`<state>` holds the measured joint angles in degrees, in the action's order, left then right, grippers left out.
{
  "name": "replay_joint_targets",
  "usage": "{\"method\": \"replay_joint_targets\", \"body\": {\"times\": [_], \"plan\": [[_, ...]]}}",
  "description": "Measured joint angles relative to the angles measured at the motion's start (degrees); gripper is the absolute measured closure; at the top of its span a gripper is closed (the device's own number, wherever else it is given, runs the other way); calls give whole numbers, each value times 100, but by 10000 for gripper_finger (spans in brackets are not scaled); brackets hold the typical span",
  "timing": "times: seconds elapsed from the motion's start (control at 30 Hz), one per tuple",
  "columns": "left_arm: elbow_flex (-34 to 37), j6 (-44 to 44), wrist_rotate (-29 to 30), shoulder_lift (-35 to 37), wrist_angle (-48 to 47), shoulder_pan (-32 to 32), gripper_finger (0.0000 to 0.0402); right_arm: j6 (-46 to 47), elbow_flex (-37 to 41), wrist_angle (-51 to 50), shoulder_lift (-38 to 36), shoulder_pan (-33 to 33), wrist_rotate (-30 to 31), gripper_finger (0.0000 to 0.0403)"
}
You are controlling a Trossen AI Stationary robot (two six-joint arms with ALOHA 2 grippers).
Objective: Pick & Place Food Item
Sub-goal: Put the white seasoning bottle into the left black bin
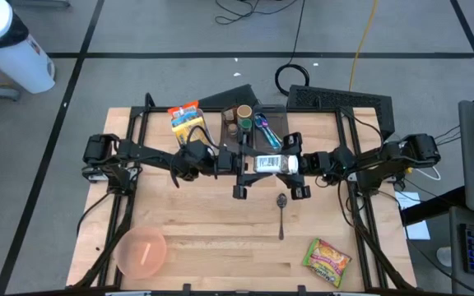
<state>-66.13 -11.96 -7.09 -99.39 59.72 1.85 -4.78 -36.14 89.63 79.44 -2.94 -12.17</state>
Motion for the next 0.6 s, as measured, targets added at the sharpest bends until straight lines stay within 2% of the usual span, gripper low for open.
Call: {"method": "replay_joint_targets", "body": {"times": [0.13,0.37,0.6], "plan": [[0,-38,45,0,33,-7,194,-26,0,-1,-4,4,52,202],[0,5,104,0,-26,-5,194,-56,5,-5,-4,4,115,204],[-4,77,224,7,-249,0,151,-46,17,-31,0,37,136,204]]}}
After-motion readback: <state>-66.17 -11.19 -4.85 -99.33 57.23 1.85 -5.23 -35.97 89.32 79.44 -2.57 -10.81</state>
